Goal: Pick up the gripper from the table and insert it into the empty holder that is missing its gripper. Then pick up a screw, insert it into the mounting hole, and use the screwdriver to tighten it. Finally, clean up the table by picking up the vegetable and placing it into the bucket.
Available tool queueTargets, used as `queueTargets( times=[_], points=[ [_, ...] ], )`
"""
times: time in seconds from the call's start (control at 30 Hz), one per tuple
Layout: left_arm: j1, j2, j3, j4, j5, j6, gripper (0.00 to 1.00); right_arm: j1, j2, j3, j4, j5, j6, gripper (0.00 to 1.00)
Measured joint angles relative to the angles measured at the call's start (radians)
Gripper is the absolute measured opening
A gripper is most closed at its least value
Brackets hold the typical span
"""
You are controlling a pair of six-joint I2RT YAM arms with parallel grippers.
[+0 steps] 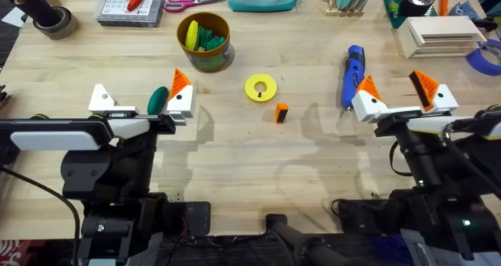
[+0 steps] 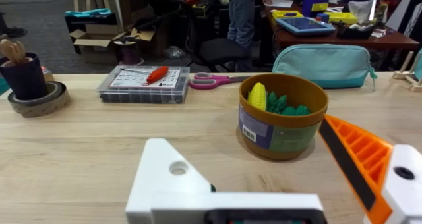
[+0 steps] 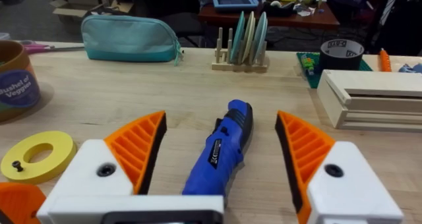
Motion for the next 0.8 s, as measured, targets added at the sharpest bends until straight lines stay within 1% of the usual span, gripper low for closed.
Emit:
queueTargets(
  times=[0.33, 0.47, 0.57, 0.67, 0.77, 0.8],
  points=[
    [0.0, 0.0, 0.0, 0.006, 0.0, 0.0, 0.985, 0.0, 0.0, 0.001, -0.007, 0.0, -0.001, 0.996],
    [0.0, 0.0, 0.0, 0.073, 0.0, 0.0, 0.985, 0.0, 0.0, 0.0, 0.016, 0.0, -0.001, 0.997],
    [0.0, 0.0, 0.003, 0.111, 0.0, 0.0, 0.986, 0.0, 0.002, 0.0, 0.114, -0.001, -0.001, 0.997],
    [0.0, 0.0, 0.026, 0.079, 0.0, 0.0, 0.986, 0.0, 0.002, 0.019, 0.14, -0.002, -0.007, 0.997],
    [0.0, 0.002, 0.108, -0.009, 0.0, 0.0, 0.985, 0.0, 0.002, 0.088, 0.061, -0.004, -0.01, 0.997],
    [0.0, 0.006, 0.152, -0.054, 0.0, 0.001, 0.986, 0.0, 0.002, 0.128, 0.017, -0.004, -0.01, 0.997]
  ],
)
